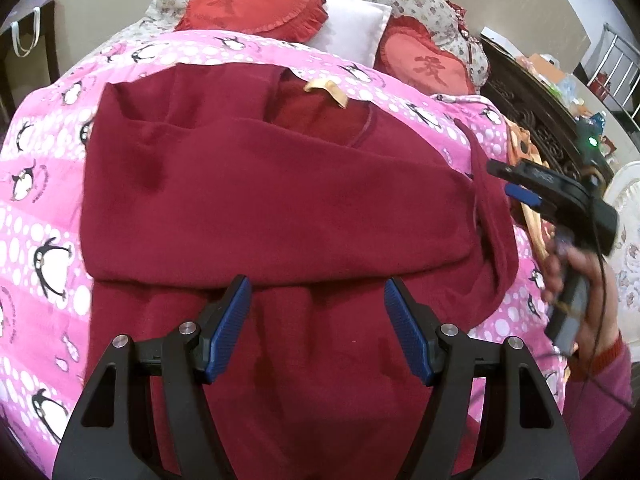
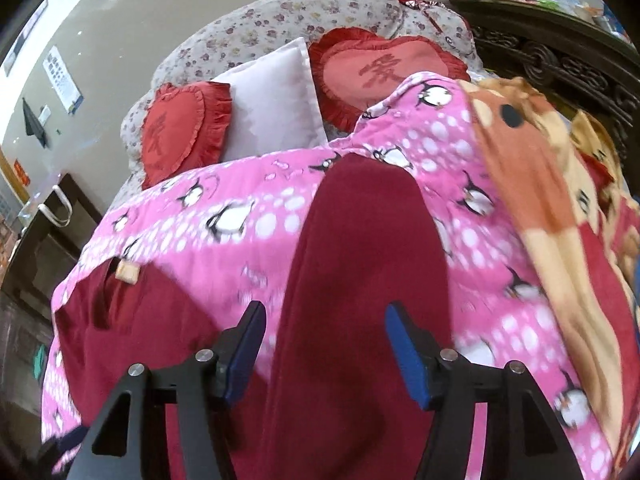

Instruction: Fold small clothes

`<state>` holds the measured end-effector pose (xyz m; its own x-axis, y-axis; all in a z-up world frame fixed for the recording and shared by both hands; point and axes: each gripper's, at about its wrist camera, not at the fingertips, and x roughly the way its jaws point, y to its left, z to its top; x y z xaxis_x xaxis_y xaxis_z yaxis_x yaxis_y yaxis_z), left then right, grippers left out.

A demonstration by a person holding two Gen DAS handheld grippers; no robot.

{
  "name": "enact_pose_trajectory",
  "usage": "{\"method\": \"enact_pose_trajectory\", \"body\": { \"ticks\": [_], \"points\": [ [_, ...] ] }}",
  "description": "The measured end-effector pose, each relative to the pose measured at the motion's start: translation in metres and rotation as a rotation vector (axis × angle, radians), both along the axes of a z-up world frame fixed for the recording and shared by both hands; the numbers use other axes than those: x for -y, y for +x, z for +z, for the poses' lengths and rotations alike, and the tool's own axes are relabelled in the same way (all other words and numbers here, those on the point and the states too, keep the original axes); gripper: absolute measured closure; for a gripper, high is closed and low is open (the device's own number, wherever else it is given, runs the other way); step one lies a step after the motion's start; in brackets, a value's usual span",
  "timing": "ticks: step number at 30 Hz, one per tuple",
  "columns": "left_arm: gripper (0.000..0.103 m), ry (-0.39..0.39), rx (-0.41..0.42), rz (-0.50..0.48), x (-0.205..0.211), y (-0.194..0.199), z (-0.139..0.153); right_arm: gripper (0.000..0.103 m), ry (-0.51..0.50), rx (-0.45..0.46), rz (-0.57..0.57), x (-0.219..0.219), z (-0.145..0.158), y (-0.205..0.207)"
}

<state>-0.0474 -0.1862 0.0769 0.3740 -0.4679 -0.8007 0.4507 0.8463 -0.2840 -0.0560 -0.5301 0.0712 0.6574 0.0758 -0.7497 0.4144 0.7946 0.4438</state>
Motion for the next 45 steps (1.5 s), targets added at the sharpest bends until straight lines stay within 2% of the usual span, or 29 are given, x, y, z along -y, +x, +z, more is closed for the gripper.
{"method": "enact_pose_trajectory", "body": {
  "ticks": [4, 5, 6, 8, 9, 10, 13, 17, 21, 24, 26, 30, 32, 33, 36, 37, 42, 45],
  "points": [
    [0.034, -0.002, -0.012, 0.025, -0.01, 0.008, -0.002, 0.045, -0.002, -0.028, 0.019, 0.002, -0.013, 0.03],
    [0.034, -0.003, -0.014, 0.03, -0.011, 0.008, -0.002, 0.051, 0.007, -0.036, 0.024, 0.003, -0.018, 0.033],
    [0.034, -0.005, -0.015, 0.036, -0.014, 0.01, -0.002, 0.067, 0.002, -0.049, 0.025, 0.005, -0.022, 0.035],
    [0.034, -0.008, -0.014, 0.046, -0.019, 0.012, -0.003, 0.08, -0.004, -0.038, 0.032, 0.009, -0.024, 0.031],
    [0.034, -0.01, -0.016, 0.052, -0.021, 0.013, -0.004, 0.092, 0.018, -0.019, 0.038, 0.012, -0.023, 0.025],
    [0.034, -0.013, -0.02, 0.057, -0.023, 0.015, -0.005, 0.093, 0.029, -0.008, 0.033, 0.014, -0.02, 0.02],
    [0.034, -0.028, -0.042, 0.071, -0.028, 0.019, -0.006, 0.094, 0.071, 0.068, 0.029, 0.017, 0.001, -0.001],
    [0.034, -0.087, -0.03, 0.114, -0.04, 0.023, 0.006, 0.094, 0.107, 0.2, 0.099, -0.003, 0.043, -0.019],
    [0.034, -0.123, -0.021, 0.137, -0.051, 0.029, 0.018, 0.094, 0.108, 0.306, 0.225, -0.05, 0.084, -0.026],
    [0.034, -0.131, -0.014, 0.156, -0.058, 0.032, 0.023, 0.094, 0.108, 0.347, 0.339, -0.096, 0.093, -0.027],
    [0.034, -0.133, -0.015, 0.169, -0.064, 0.033, 0.022, 0.094, 0.095, 0.313, 0.406, -0.127, 0.081, -0.021],
    [0.034, -0.12, -0.06, 0.172, -0.067, 0.038, 0.01, 0.092, 0.084, 0.101, 0.527, -0.176, 0.028, -0.004],
    [0.034, -0.105, -0.072, 0.171, -0.067, 0.039, 0.005, 0.091, 0.061, 0.055, 0.543, -0.182, 0.013, -0.006],
    [0.034, -0.101, -0.072, 0.171, -0.066, 0.04, 0.004, 0.087, 0.071, 0.068, 0.538, -0.179, 0.011, -0.009],
    [0.034, -0.098, -0.071, 0.175, -0.065, 0.045, 0.001, 0.06, 0.173, 0.122, 0.489, -0.158, 0.011, -0.028],
    [0.034, -0.102, -0.074, 0.179, -0.062, 0.049, 0.001, 0.057, 0.186, 0.136, 0.472, -0.152, 0.012, -0.032],
    [0.034, -0.109, -0.062, 0.175, -0.045, 0.068, 0.003, 0.057, 0.127, 0.14, 0.408, -0.137, 0.021, -0.054],
    [0.034, -0.109, -0.047, 0.149, -0.026, 0.079, 0.007, 0.056, 0.133, 0.16, 0.376, -0.127, 0.028, -0.066]
  ]
}}
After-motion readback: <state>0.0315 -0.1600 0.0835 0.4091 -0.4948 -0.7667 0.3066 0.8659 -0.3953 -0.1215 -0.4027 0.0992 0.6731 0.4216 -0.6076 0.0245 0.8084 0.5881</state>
